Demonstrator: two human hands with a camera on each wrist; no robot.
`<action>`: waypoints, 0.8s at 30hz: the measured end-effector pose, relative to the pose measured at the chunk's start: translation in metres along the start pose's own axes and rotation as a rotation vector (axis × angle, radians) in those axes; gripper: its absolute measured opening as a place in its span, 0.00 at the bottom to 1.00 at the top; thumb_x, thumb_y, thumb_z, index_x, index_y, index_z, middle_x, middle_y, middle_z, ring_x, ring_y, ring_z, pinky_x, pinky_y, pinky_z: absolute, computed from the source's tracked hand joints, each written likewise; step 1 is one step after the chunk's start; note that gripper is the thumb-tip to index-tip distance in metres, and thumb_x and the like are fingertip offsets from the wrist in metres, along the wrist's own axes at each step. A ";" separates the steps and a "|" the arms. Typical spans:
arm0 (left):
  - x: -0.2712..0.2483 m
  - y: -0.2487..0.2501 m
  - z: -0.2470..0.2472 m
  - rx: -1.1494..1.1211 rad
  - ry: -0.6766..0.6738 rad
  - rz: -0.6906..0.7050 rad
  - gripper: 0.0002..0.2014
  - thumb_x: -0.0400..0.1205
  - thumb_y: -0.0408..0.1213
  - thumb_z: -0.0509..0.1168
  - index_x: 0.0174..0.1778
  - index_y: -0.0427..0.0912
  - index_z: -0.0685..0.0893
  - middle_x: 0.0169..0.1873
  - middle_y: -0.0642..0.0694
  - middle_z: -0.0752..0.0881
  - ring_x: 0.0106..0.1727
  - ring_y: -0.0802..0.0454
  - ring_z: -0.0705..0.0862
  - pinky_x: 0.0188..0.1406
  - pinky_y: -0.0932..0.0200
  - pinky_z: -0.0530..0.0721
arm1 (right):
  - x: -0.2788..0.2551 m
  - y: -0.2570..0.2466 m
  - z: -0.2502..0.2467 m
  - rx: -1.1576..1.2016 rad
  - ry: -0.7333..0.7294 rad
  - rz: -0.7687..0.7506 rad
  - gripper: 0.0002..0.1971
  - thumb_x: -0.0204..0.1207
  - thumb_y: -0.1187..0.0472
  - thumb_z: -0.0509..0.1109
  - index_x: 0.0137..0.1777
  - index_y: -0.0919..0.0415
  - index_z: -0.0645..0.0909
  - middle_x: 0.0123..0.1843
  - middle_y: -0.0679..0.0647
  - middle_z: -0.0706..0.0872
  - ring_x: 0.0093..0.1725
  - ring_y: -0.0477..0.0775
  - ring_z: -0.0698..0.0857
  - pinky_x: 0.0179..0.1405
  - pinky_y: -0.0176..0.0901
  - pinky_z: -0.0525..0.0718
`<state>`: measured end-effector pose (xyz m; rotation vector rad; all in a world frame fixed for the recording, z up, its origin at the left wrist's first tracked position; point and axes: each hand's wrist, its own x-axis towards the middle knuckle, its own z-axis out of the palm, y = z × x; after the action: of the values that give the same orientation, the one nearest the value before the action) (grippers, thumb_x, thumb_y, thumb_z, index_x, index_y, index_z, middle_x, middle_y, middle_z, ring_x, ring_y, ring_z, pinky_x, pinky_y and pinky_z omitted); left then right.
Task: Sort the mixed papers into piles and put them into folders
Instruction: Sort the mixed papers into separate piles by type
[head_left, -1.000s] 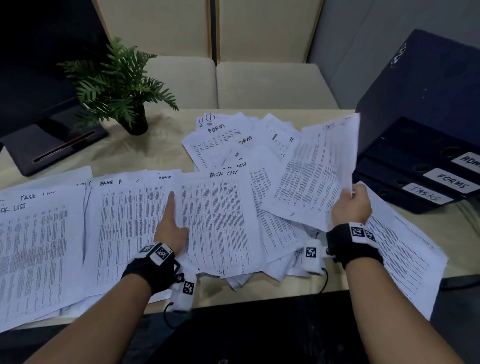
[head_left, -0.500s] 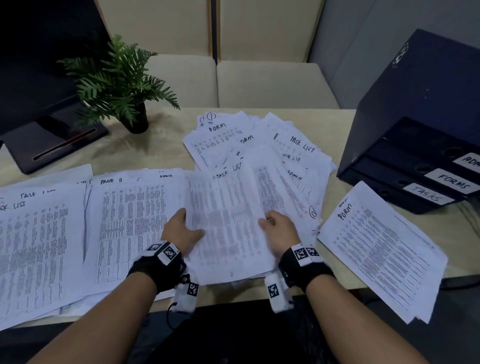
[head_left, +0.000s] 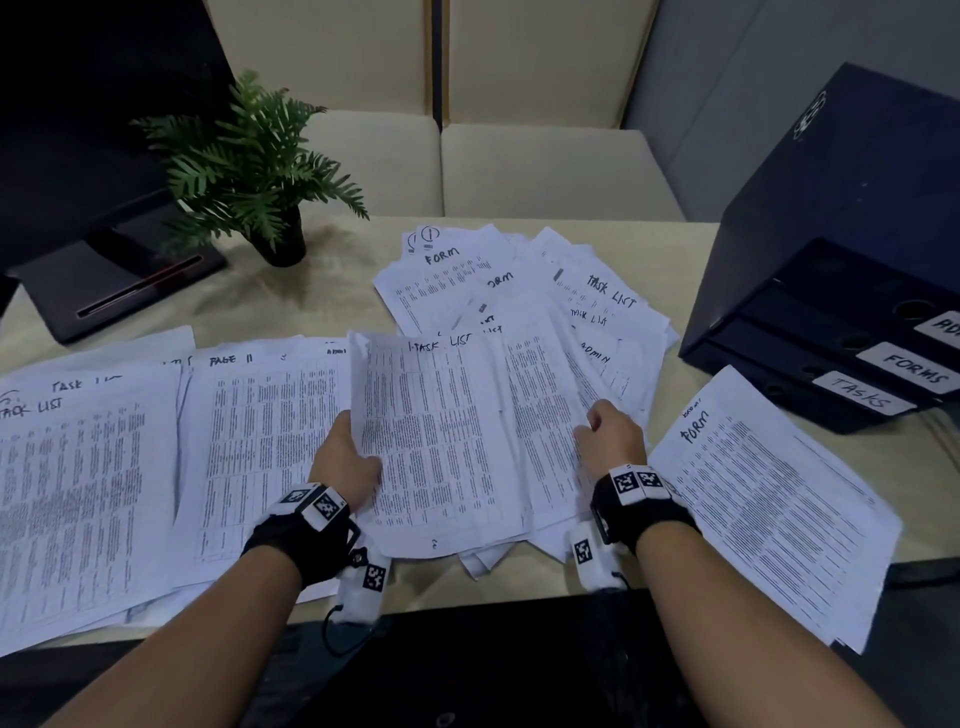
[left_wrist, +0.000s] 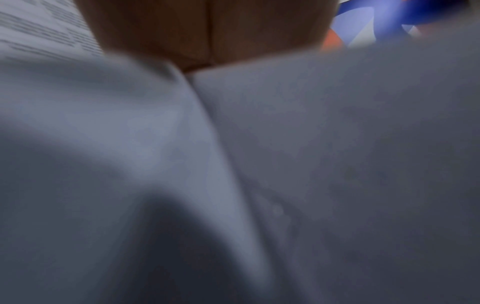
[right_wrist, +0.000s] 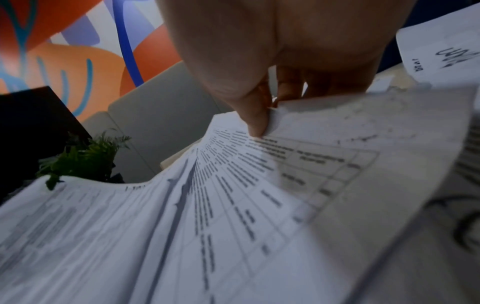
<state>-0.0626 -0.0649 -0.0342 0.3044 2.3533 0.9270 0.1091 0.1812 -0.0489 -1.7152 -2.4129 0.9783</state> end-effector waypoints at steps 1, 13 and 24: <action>0.000 -0.001 0.000 0.001 -0.002 0.002 0.17 0.78 0.24 0.64 0.57 0.45 0.69 0.37 0.46 0.79 0.31 0.51 0.79 0.23 0.63 0.73 | 0.000 0.000 -0.001 0.013 -0.003 0.006 0.12 0.78 0.67 0.64 0.36 0.59 0.65 0.35 0.55 0.71 0.30 0.53 0.66 0.29 0.42 0.64; -0.007 0.002 0.000 -0.079 0.012 -0.009 0.40 0.79 0.22 0.63 0.83 0.51 0.53 0.70 0.39 0.77 0.49 0.43 0.82 0.44 0.60 0.77 | 0.000 -0.001 -0.050 0.247 0.395 0.031 0.10 0.87 0.62 0.57 0.53 0.66 0.77 0.42 0.62 0.77 0.41 0.60 0.75 0.38 0.44 0.69; -0.003 0.003 0.002 -0.069 -0.051 0.021 0.18 0.83 0.33 0.61 0.69 0.46 0.79 0.67 0.43 0.81 0.32 0.53 0.85 0.30 0.62 0.84 | -0.001 -0.018 -0.055 0.468 0.382 -0.100 0.06 0.84 0.65 0.61 0.51 0.62 0.79 0.41 0.55 0.80 0.37 0.54 0.76 0.32 0.37 0.70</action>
<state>-0.0593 -0.0624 -0.0319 0.3220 2.2704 0.9963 0.1147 0.2028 0.0044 -1.4419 -1.8339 0.9917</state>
